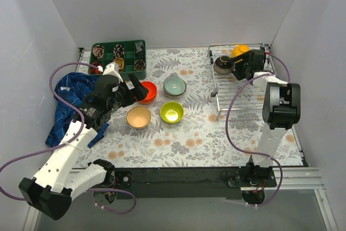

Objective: Unload the bowls from the dish rack

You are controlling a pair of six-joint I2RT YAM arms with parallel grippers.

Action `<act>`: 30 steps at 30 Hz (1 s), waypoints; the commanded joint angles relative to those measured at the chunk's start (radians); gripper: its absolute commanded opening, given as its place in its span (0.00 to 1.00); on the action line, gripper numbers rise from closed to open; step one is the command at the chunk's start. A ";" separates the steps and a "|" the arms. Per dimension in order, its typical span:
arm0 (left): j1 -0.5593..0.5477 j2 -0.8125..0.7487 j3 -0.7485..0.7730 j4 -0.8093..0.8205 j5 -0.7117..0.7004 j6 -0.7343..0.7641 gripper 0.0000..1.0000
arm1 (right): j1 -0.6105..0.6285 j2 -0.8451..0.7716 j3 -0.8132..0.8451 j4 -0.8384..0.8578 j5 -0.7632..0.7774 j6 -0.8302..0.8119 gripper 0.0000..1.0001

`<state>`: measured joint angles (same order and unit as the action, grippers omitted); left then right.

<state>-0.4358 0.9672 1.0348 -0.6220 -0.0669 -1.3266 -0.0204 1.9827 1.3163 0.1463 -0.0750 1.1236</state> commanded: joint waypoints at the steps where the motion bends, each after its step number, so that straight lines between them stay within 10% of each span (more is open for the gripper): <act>1: 0.000 -0.041 -0.015 0.024 -0.005 0.030 0.98 | -0.012 -0.113 -0.060 -0.027 -0.032 -0.090 0.14; 14: -0.001 -0.050 -0.073 0.067 0.022 0.067 0.98 | -0.090 -0.301 -0.319 -0.020 -0.187 -0.246 0.09; 30: 0.000 -0.042 -0.090 0.077 0.058 0.070 0.98 | -0.148 -0.190 -0.296 -0.105 -0.370 -0.485 0.83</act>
<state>-0.4358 0.9352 0.9546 -0.5575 -0.0193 -1.2705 -0.1608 1.7267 0.9916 0.1497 -0.3920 0.8001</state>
